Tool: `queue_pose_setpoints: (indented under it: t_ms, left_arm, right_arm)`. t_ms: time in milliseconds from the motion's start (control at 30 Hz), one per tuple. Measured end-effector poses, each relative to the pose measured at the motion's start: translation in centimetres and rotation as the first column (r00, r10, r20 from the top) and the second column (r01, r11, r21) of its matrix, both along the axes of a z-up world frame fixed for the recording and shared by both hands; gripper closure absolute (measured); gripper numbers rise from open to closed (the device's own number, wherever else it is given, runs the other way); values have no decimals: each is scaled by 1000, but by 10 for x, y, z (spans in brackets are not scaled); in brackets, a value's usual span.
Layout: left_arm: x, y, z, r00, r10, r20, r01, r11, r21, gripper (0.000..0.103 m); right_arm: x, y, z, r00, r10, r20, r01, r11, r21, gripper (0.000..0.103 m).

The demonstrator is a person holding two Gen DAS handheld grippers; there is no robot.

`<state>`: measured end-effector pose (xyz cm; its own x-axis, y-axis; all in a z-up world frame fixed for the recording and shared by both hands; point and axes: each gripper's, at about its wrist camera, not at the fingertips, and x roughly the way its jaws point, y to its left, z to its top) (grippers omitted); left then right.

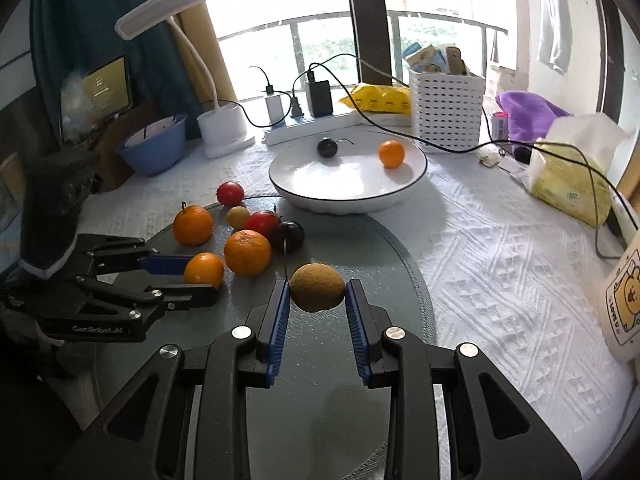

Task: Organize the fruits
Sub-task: 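Grasp a brown kiwi with the right gripper while the left gripper grasps an orange, then carry the kiwi and orange onto the white plate and release both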

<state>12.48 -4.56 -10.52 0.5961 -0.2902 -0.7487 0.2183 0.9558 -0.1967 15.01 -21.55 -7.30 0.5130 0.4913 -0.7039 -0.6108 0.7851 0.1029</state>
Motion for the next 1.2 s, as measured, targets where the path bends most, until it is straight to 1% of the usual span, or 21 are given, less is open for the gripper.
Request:
queue_pose_setpoints:
  t_ms: [233, 433, 600, 900, 1200]
  left_arm:
    - [-4, -5, 4, 1000, -23, 11, 23, 1000, -11, 67]
    - [-12, -5, 21, 998, -29, 53, 31, 999, -43, 67]
    - [-14, -7, 36, 994, -50, 97, 53, 998, -35, 67]
    - [4, 1, 52, 990, -31, 140, 35, 999, -27, 67]
    - [19, 4, 54, 987, -10, 159, 17, 999, -40, 67]
  right_arm:
    - [3, -10, 0, 1000, -23, 1, 23, 1000, 9, 72]
    - [3, -9, 3, 1000, -25, 13, 24, 1000, 6, 72]
    - [3, -6, 11, 999, -17, 31, 17, 1000, 0, 72]
    - [16, 3, 22, 998, 0, 67, 1, 1000, -11, 72]
    - [31, 18, 33, 995, 23, 102, -20, 999, -27, 72]
